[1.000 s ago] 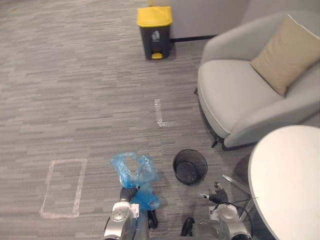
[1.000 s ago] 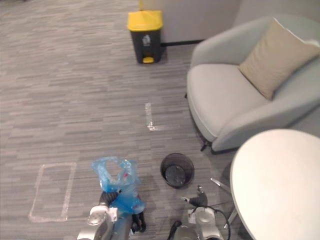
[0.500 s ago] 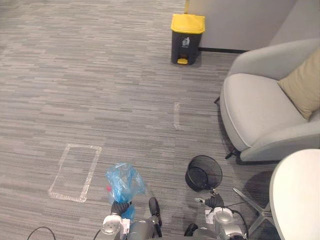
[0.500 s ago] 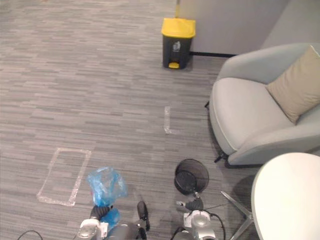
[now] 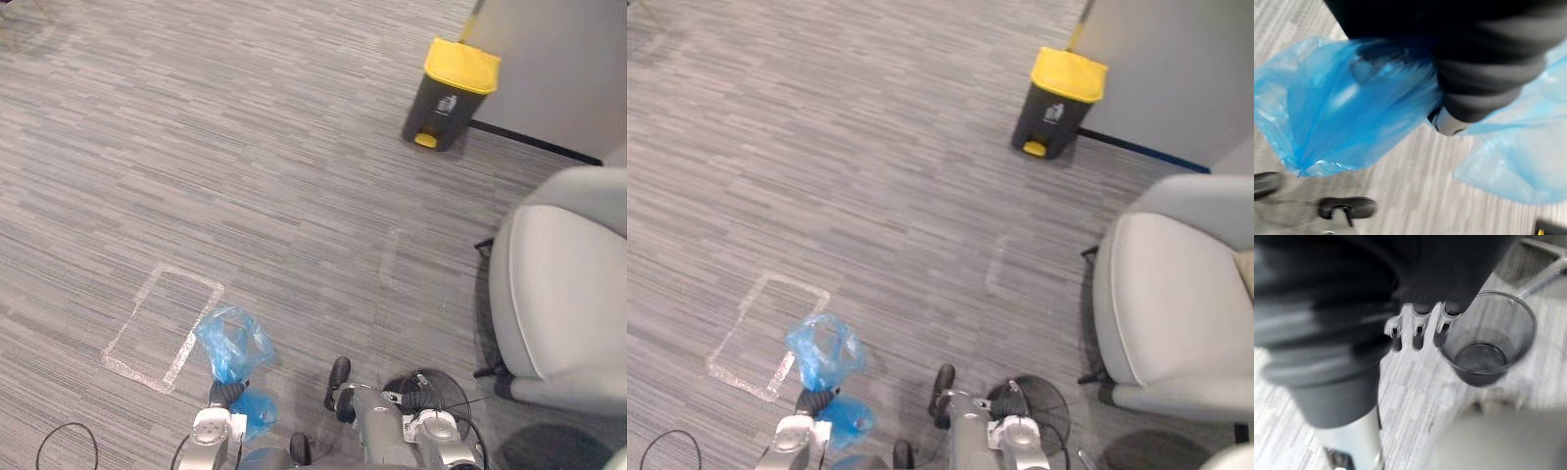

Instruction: Gather rubbish on tea table into small bin, then transfer packed bag to large trash can.

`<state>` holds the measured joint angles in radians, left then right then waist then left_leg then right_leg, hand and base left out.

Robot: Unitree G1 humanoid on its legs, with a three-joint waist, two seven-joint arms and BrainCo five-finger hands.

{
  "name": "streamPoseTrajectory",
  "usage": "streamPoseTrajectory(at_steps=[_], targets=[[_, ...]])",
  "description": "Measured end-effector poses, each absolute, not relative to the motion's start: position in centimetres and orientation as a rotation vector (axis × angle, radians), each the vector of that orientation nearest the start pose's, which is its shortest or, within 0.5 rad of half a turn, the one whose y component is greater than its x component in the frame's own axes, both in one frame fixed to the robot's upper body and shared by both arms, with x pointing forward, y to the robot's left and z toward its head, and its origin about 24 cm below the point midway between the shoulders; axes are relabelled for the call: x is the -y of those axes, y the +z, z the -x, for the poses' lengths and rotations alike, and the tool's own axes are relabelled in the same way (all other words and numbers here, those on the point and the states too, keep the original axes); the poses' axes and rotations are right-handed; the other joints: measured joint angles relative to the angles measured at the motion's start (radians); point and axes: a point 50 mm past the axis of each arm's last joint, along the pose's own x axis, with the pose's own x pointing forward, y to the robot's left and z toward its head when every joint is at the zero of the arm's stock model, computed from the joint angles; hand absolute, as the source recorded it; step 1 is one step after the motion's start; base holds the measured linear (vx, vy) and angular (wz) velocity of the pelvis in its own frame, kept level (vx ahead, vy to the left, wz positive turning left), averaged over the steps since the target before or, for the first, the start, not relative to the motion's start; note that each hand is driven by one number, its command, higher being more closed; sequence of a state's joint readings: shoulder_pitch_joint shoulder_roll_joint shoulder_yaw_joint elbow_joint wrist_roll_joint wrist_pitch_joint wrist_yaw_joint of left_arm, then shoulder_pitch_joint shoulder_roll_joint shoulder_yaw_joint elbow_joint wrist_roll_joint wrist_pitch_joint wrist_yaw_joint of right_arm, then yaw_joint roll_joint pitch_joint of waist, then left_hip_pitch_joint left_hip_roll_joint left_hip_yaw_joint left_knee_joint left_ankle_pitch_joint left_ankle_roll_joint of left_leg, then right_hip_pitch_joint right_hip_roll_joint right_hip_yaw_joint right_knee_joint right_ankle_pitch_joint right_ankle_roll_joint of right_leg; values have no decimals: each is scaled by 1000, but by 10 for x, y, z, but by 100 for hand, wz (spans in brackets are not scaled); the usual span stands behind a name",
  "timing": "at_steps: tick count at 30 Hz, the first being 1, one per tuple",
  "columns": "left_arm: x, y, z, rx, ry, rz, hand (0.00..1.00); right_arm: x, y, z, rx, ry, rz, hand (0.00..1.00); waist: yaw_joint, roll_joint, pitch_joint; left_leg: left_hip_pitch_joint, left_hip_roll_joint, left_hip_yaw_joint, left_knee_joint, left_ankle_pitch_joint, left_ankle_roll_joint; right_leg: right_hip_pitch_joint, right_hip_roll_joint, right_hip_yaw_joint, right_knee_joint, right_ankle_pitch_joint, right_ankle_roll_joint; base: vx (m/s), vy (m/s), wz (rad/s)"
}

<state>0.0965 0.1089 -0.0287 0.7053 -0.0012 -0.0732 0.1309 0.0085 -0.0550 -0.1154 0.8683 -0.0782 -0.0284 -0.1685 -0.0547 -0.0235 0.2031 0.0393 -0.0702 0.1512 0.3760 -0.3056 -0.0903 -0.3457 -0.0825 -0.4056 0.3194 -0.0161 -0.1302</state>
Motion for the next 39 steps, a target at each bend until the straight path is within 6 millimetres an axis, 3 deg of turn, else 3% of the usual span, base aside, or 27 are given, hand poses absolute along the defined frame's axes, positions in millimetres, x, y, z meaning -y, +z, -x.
streamPoseTrajectory(at_steps=[1, 2, 3, 4, 7, 10, 11, 12, 13, 14, 15, 16, 17, 19, 20, 21, 23, 25, 26, 27, 28, 29, 30, 32, 34, 36, 39], targets=[[-188, -115, -159, -712, 153, -142, 100, 196, -126, -165, -813, -256, 146, 0, 9, 23, 5, -61, 58, 71, 209, 12, -18, 52, 33, 7, -30, -35, 0, 625, -57, -30], [-188, -114, -158, -708, 157, -136, 100, 194, -123, -169, -791, -256, 140, 0, 13, 40, 9, -111, 117, 105, 353, 32, -13, 89, 61, 24, -43, -53, -5, 748, -38, -59], [-187, -113, -159, -699, 163, -125, 100, 190, -120, -173, -768, -251, 127, 0, 24, 44, 11, -153, 184, 153, 506, 17, 17, 134, 88, 47, -47, -83, -6, 592, 2, -67], [-186, -111, -160, -692, 168, -114, 100, 186, -118, -175, -758, -250, 116, 0, 39, 36, 12, -186, 226, 181, 570, -3, 50, 179, 94, 73, -50, -108, -2, 569, 5, -70], [-177, -104, -172, -641, 157, -87, 100, 184, -116, -177, -740, -253, 103, 0, 66, 7, 16, -286, 272, 194, 494, -32, 80, 289, 75, 172, -120, -116, 7, 497, 43, -79], [-175, -105, -171, -643, 174, -64, 100, 182, -115, -180, -734, -274, 81, 0, 71, -3, 20, -341, 265, 137, 311, -17, 54, 350, 33, 249, -151, -128, 38, 415, 190, -85], [-172, -105, -171, -644, 175, -51, 100, 185, -116, -177, -744, -291, 75, 0, 71, -1, 19, -350, 249, 84, 155, 32, 24, 367, 20, 284, -152, -145, 69, 385, 277, -91], [-168, -106, -171, -646, 168, -41, 100, 189, -119, -172, -761, -298, 85, 0, 76, 23, 4, -342, 247, 24, -15, 132, 9, 372, 24, 311, -153, -168, 119, 460, 409, -98], [-165, -108, -168, -657, 164, -33, 100, 195, -119, -170, -769, -304, 101, 0, 81, 48, -4, -335, 257, -16, -88, 258, -11, 373, 39, 337, -151, -190, 158, 303, 340, -86], [-165, -112, -168, -687, 156, -44, 100, 189, -125, -165, -806, -293, 91, 0, 82, 19, -6, -324, 232, 4, -56, 254, -8, 382, 0, 375, -142, -208, 188, 386, 391, -65], [-168, -111, -170, -682, 157, -54, 100, 184, -127, -160, -817, -288, 79, 0, 83, -9, -17, -306, 201, 32, -63, 204, 0, 370, -39, 377, -113, -216, 204, 362, 322, -54], [-169, -111, -170, -681, 156, -59, 100, 181, -129, -157, -826, -286, 73, 0, 92, -19, -23, -293, 189, 60, -56, 178, 10, 354, -61, 384, -72, -223, 215, 505, 382, -89], [-169, -111, -169, -681, 147, -66, 100, 179, -130, -156, -831, -281, 67, 0, 101, -26, -26, -233, 172, 122, -65, 126, 33, 289, -100, 397, 93, -221, 233, 400, 321, -92], [-168, -113, -165, -693, 119, -94, 100, 175, -130, -157, -834, -264, 71, 0, 93, -21, -26, -158, 149, 163, -98, 105, 48, 184, -139, 392, 324, -194, 288, 329, 253, -70], [-169, -113, -165, -693, 112, -103, 100, 174, -131, -156, -838, -258, 74, 0, 87, -20, -25, -139, 145, 168, -108, 98, 51, 159, -145, 381, 384, -194, 290, 351, 193, -24], [-171, -113, -165, -692, 103, -121, 100, 172, -133, -155, -851, -251, 73, 0, 69, -17, -23, -99, 137, 169, -134, 86, 54, 112, -151, 329, 476, -209, 267, 380, 116, 0], [-176, -113, -166, -696, 111, -136, 100, 173, -132, -158, -849, -243, 82, 0, 54, -7, -17, -36, 140, 179, -181, 85, 55, 46, -145, 226, 511, -257, 209, 413, 46, 1], [-179, -112, -170, -694, 115, -144, 100, 179, -130, -166, -835, -230, 120, 0, 47, 8, -7, 25, 162, 192, -239, 85, 54, -37, -112, 113, 439, -283, 166, 490, -69, -6], [-179, -113, -172, -699, 117, -146, 100, 183, -128, -171, -832, -227, 139, 0, 43, 24, 2, 52, 182, 194, -256, 85, 54, -72, -84, 69, 340, -263, 152, 460, -95, -2], [-180, -114, -174, -702, 115, -150, 100, 184, -128, -171, -830, -223, 155, 0, 40, 28, 7, 70, 190, 194, -263, 85, 54, -85, -67, 52, 264, -234, 148, 501, -114, 12], [-185, -115, -172, -713, 118, -164, 100, 187, -130, -166, -845, -220, 175, 0, 37, 8, 1, 111, 176, 190, -277, 78, 41, -77, -38, 51, 59, -95, 129, 444, -101, 21], [-189, -116, -170, -721, 123, -174, 100, 188, -132, -161, -856, -224, 172, 0, 33, -12, 1, 142, 155, 179, -275, 63, 16, -70, -39, 74, 3, 50, 36, 584, -138, -1], [-185, -120, -167, -746, 131, -157, 100, 196, -127, -171, -824, -230, 198, 0, 35, 38, 11, 166, 198, 160, -252, 48, -10, -75, -14, 70, 89, -4, 28, 568, -149, -11], [-181, -118, -172, -729, 126, -144, 100, 201, -124, -176, -811, -236, 211, 0, 29, 45, 9, 103, 222, 124, -91, 69, -41, -67, -13, 66, 118, -94, 26, 629, -217, -8], [-176, -117, -176, -720, 124, -123, 100, 199, -129, -169, -849, -240, 201, 0, 28, 56, 21, -23, 287, 68, 260, 140, -75, 37, 11, 57, 75, -131, 22, 509, -169, 6], [-170, -115, -175, -704, 133, -87, 100, 194, -132, -162, -871, -240, 182, 0, 41, 45, 32, -110, 327, 65, 526, 82, -59, 177, 37, 69, 5, -152, 22, 445, -68, -22], [-163, -108, -179, -663, 124, -63, 100, 189, -128, -167, -832, -245, 155, 0, 63, 21, 31, -262, 326, 123, 542, 37, 5, 277, 36, 109, -52, -181, 41, 363, 3, -41]])
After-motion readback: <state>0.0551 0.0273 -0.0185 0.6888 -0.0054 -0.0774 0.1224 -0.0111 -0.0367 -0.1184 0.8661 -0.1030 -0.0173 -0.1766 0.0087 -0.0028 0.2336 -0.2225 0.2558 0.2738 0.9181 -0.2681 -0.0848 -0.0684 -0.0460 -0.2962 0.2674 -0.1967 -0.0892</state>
